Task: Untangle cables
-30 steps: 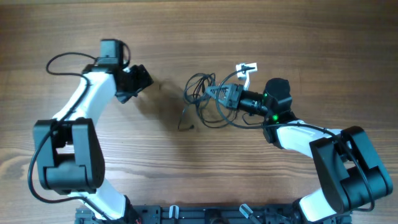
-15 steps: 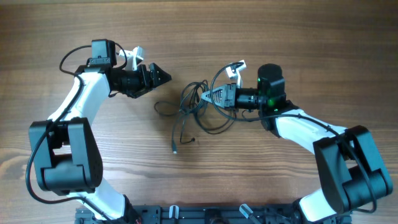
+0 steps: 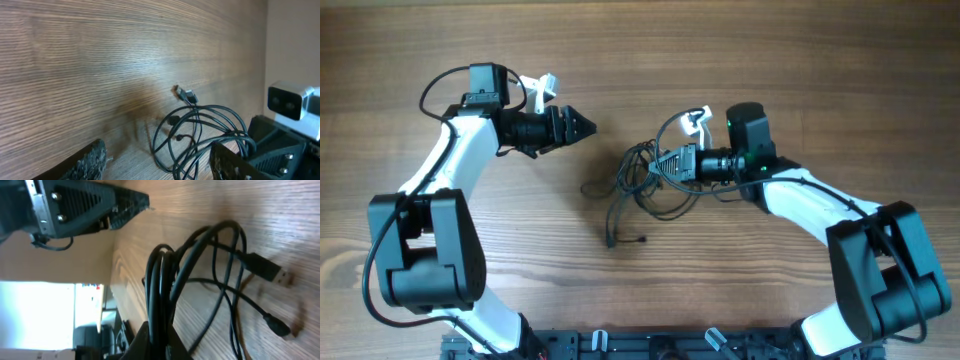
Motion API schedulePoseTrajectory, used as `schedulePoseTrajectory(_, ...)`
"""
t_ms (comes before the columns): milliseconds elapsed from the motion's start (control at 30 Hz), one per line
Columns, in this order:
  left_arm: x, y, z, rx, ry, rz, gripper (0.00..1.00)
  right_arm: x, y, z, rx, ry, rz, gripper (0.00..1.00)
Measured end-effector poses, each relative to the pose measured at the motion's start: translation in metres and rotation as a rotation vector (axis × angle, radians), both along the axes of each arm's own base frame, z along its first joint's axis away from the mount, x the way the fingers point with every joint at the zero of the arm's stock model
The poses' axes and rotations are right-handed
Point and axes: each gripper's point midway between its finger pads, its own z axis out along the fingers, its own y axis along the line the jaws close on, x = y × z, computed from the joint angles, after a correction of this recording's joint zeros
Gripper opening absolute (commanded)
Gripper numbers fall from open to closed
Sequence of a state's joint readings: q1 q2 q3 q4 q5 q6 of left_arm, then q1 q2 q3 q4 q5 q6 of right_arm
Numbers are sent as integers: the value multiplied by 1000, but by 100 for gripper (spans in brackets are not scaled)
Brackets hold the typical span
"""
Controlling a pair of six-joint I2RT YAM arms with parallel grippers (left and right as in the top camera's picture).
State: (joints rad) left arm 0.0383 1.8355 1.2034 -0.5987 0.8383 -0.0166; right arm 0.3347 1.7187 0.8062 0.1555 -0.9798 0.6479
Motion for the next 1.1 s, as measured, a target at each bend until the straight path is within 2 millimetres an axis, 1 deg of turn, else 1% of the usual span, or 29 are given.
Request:
schedulePoseTrajectory(133, -7, -16, 7, -40, -50, -90, 70, -4, -1, 4, -22, 1, 51, 4)
schedulePoseTrajectory(267, -14, -33, 12, -67, -83, -166, 70, 0, 1, 12, -19, -48, 76, 4)
schedulePoseTrajectory(367, -19, -45, 14, -77, -103, -214, 69, 3, 2, 16, -15, -73, 81, 4)
schedulePoseTrajectory(533, -21, -49, 15, -82, -116, -234, 65, 9, -5, 16, -14, -74, 62, 4)
schedulePoseTrajectory(667, -21, -49, 15, -81, -120, -236, 68, 15, -10, 18, -9, -75, 38, 4)
schedulePoseTrajectory(800, -23, -52, 15, -81, -121, -246, 67, 24, -11, 26, 15, -85, 10, 4)
schedulePoseTrajectory(933, -28, -65, 15, -80, -133, -290, 67, 25, -7, 37, 61, -110, 27, 4)
schedulePoseTrajectory(967, -30, -69, 15, -81, -135, -302, 66, 24, -6, 40, 74, -111, 36, 4)
schedulePoseTrajectory(1033, -33, -76, 15, -81, -142, -325, 59, 22, -5, 42, 90, -105, 50, 4)
schedulePoseTrajectory(1100, -35, -80, 15, -81, -149, -338, 49, 20, -4, 44, 100, -97, 59, 4)
